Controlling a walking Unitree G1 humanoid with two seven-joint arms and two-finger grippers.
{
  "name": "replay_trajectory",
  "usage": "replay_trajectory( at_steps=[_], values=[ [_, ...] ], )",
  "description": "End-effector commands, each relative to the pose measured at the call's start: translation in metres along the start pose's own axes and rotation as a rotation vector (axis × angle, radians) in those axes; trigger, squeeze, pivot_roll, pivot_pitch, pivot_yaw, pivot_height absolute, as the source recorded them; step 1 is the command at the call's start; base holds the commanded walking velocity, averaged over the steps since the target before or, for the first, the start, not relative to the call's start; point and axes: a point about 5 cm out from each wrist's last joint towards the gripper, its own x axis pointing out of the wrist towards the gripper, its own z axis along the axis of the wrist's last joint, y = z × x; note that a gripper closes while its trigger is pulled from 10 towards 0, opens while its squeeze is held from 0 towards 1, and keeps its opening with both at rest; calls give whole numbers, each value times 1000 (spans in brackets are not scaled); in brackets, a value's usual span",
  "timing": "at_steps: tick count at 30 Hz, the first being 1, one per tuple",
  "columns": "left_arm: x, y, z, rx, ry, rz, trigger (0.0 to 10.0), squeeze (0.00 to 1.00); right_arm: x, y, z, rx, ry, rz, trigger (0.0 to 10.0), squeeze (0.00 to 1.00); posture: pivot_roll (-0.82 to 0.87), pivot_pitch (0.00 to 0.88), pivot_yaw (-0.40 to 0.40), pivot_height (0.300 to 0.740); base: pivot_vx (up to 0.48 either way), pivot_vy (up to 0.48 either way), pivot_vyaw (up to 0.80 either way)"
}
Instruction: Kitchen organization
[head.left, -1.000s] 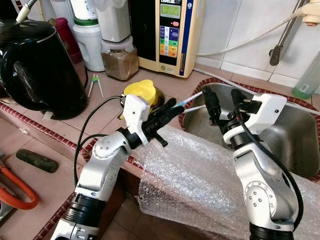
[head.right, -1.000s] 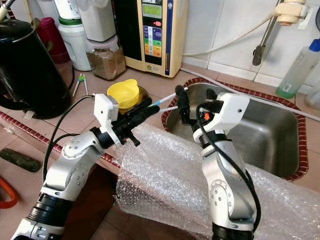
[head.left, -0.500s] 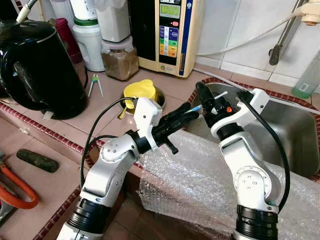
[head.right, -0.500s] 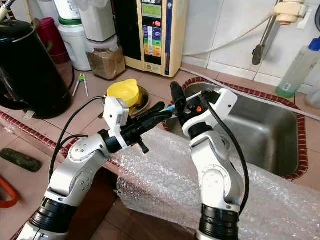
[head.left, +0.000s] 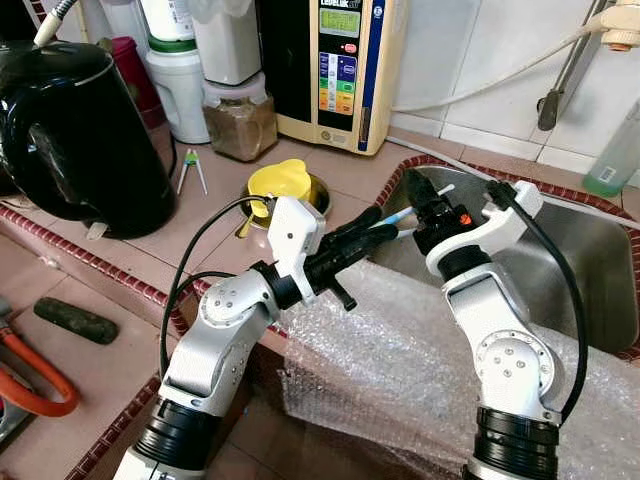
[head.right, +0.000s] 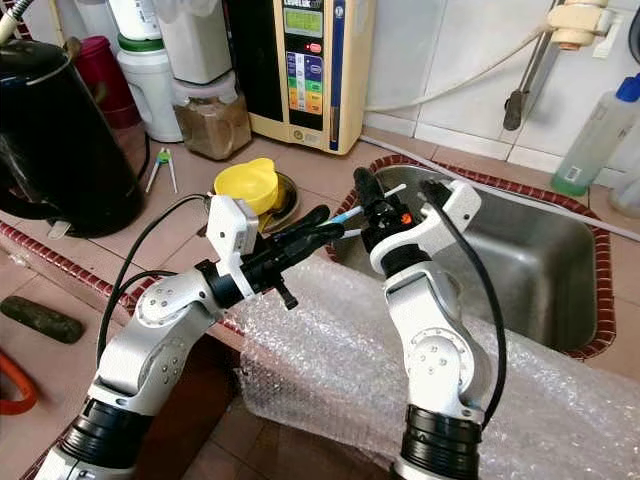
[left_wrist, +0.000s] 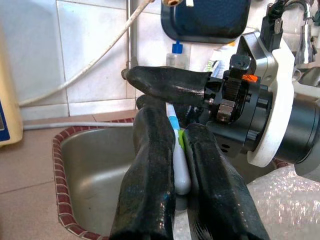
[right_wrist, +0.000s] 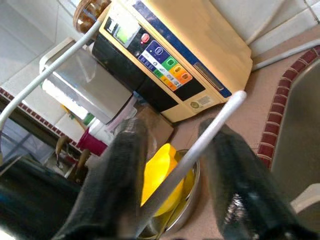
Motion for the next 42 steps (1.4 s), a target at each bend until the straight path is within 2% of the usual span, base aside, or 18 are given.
replay_trajectory(
  at_steps=[1, 10, 17, 18, 19, 20, 21, 22, 23, 24, 25, 27, 28, 35, 38, 39, 40, 42],
  values=[
    [0, -1, -3, 9, 23, -13, 0, 0, 1, 6, 0, 56, -14, 8, 0, 0, 11, 45, 47, 740, 0, 0, 0],
    [1, -1, -4, 17, 22, -9, 0, 0, -2, 4, -7, 220, 19, 10, 0, 0, 8, 44, 51, 740, 0, 0, 0],
    [1, -1, -6, 32, 18, 4, 0, 0, -4, 4, -8, 246, 33, 16, 0, 0, 7, 42, 49, 740, 0, 0, 0],
    [1, 0, -6, 40, 18, 12, 980, 0, -4, 3, -8, 244, 35, 14, 0, 0, 7, 42, 49, 740, 0, 0, 0],
    [0, 1, -8, 44, 24, 21, 3608, 0, -4, 2, -8, 230, 41, 9, 0, 0, 7, 41, 46, 740, 0, 0, 0],
    [0, 1, -8, 44, 24, 21, 3608, 0, -4, 2, -8, 230, 41, 9, 0, 0, 7, 41, 46, 740, 0, 0, 0],
    [0, 1, -8, 44, 25, 21, 4235, 0, -5, 2, -8, 230, 43, 7, 0, 0, 7, 40, 45, 740, 0, 0, 0],
    [0, 1, -10, 43, 28, 25, 6235, 0, -5, 1, -8, 227, 43, 2, 0, 0, 7, 42, 44, 740, 0, 0, 0],
    [0, 2, -10, 44, 29, 28, 6235, 0, -5, 1, -7, 224, 41, -1, 0, 0, 7, 42, 43, 740, 0, 0, 0],
    [0, 2, -11, 42, 31, 30, 9216, 0, -5, 0, -7, 224, 40, -3, 0, 0, 7, 42, 43, 740, 0, 0, 0],
    [-1, 2, -11, 37, 32, 35, 10000, 0, -5, 0, -7, 224, 39, -5, 0, 0, 7, 42, 43, 740, 0, 0, 0],
    [-1, 4, -11, 30, 31, 49, 10000, 0, -5, -1, -6, 224, 37, -9, 0, 0, 7, 44, 41, 740, 0, 0, 0],
    [-1, 7, -12, 23, 30, 75, 10000, 1000, -4, -1, -6, 224, 34, -13, 0, 0, 9, 49, 36, 740, 0, 0, 0],
    [-2, 17, -13, -9, 20, 138, 10000, 1000, -2, -6, -1, 192, 0, -51, 0, 0, 11, 47, 31, 740, 0, 0, 0],
    [-2, 17, -14, -22, 27, 144, 10000, 1000, 0, -10, 4, 120, -30, -84, 0, 0, 11, 48, 31, 740, 0, 0, 0],
    [-2, 16, -17, -36, 47, 141, 10000, 1000, 2, -10, 9, 44, -54, -86, 0, 0, 10, 49, 33, 740, 0, 0, 0],
    [-2, 16, -17, -36, 47, 141, 10000, 1000, 2, -10, 9, 44, -54, -86, 0, 0, 10, 49, 33, 740, 0, 0, 0],
    [-3, 15, -22, -47, 76, 133, 10000, 1000, 5, -10, 16, -68, -78, -84, 0, 0, 10, 49, 33, 740, 0, 0, 0]
  ],
)
